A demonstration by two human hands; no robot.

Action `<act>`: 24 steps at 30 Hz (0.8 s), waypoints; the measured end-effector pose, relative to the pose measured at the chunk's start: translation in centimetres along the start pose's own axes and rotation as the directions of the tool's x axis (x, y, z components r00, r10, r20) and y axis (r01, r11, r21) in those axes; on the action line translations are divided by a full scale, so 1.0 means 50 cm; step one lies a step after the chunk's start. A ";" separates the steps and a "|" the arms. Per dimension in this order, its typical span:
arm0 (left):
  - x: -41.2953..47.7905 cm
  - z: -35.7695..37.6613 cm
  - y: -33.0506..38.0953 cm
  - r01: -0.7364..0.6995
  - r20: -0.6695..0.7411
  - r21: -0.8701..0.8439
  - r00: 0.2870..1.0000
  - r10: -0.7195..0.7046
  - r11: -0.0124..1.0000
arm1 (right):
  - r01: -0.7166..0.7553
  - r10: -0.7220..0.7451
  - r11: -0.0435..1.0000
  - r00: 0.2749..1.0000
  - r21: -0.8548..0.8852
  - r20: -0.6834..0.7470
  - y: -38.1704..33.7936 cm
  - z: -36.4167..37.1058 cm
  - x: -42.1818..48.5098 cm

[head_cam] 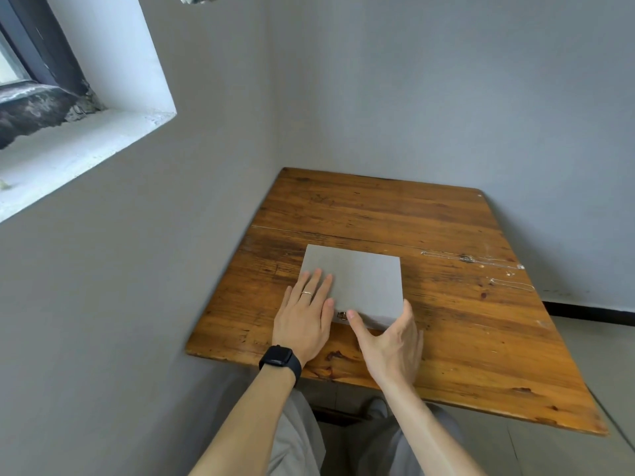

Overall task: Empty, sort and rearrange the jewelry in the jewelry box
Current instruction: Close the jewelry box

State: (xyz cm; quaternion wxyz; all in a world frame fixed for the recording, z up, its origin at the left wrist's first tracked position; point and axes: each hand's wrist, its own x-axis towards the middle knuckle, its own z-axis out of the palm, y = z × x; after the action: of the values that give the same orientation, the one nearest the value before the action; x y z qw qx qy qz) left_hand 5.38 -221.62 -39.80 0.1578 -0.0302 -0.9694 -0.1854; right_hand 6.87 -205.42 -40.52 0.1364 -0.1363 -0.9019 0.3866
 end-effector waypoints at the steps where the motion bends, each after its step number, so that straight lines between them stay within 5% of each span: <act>1: 0.000 0.000 0.001 0.000 0.000 -0.002 1.000 0.000 1.000 | 0.005 -0.005 1.000 1.000 -0.001 -0.007 0.002 0.001 0.000; 13: 0.001 -0.008 0.005 -0.051 -0.024 0.098 0.998 0.054 0.994 | 0.117 -0.120 0.988 0.993 -0.102 -0.017 0.027 0.012 -0.004; 24: 0.013 -0.016 0.010 -0.062 0.048 0.218 0.997 0.053 0.974 | 0.074 -0.086 0.982 0.994 -0.175 -0.061 0.009 0.012 -0.006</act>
State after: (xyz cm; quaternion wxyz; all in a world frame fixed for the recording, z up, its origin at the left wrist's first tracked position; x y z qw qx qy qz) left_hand 5.08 -221.47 -38.71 0.1451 -0.0444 -0.9858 -0.0721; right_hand 7.01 -205.64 -41.31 0.1705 -0.1242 -0.9315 0.2962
